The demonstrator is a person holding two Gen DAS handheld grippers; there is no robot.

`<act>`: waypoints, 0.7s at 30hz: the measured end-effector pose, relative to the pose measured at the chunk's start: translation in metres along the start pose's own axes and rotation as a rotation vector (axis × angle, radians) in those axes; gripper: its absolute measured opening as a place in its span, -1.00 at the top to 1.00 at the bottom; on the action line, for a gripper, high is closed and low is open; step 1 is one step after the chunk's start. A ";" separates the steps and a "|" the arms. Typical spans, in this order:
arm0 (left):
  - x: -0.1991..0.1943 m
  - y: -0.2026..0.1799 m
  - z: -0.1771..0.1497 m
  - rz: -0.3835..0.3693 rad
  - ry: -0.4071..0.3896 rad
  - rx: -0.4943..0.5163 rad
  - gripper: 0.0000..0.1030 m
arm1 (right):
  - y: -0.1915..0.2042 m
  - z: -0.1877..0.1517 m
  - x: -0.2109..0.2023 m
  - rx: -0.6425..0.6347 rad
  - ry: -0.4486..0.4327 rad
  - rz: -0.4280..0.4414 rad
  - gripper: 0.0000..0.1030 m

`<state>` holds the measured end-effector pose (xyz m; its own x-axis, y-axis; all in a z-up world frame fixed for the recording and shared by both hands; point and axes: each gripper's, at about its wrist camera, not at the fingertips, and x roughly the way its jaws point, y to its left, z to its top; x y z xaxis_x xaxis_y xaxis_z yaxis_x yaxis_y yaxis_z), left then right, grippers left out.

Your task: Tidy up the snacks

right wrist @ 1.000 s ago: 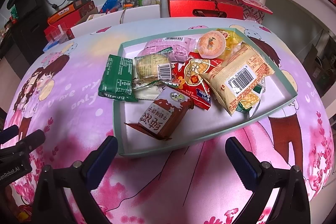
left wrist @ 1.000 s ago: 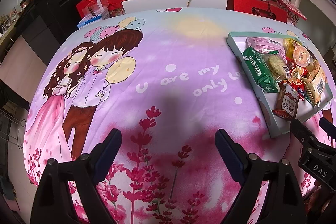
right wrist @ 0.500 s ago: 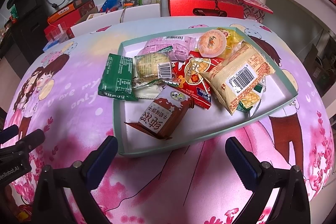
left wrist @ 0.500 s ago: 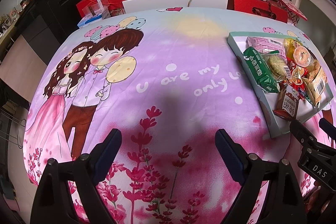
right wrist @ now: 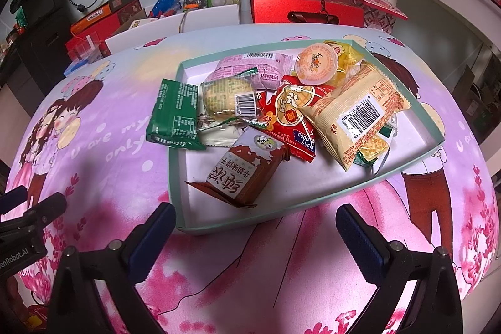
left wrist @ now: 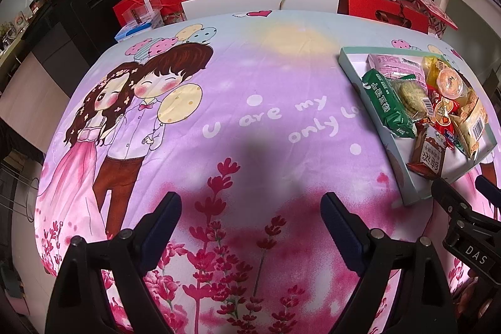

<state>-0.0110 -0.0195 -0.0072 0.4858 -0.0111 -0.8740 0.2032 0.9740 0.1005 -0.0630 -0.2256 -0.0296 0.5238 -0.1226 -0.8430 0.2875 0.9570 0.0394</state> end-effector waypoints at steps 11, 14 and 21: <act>0.000 0.000 0.000 0.000 0.000 0.000 -0.76 | 0.001 -0.001 0.001 -0.001 0.003 0.000 -1.00; 0.000 0.000 0.000 -0.001 0.000 0.000 -0.76 | 0.001 0.000 0.002 -0.002 0.004 0.001 -1.00; 0.000 0.001 0.000 -0.002 -0.004 -0.003 -0.76 | 0.000 0.000 0.001 -0.002 0.004 0.001 -1.00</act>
<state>-0.0112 -0.0185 -0.0072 0.4885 -0.0142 -0.8725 0.2015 0.9747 0.0969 -0.0621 -0.2254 -0.0306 0.5209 -0.1210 -0.8450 0.2854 0.9576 0.0388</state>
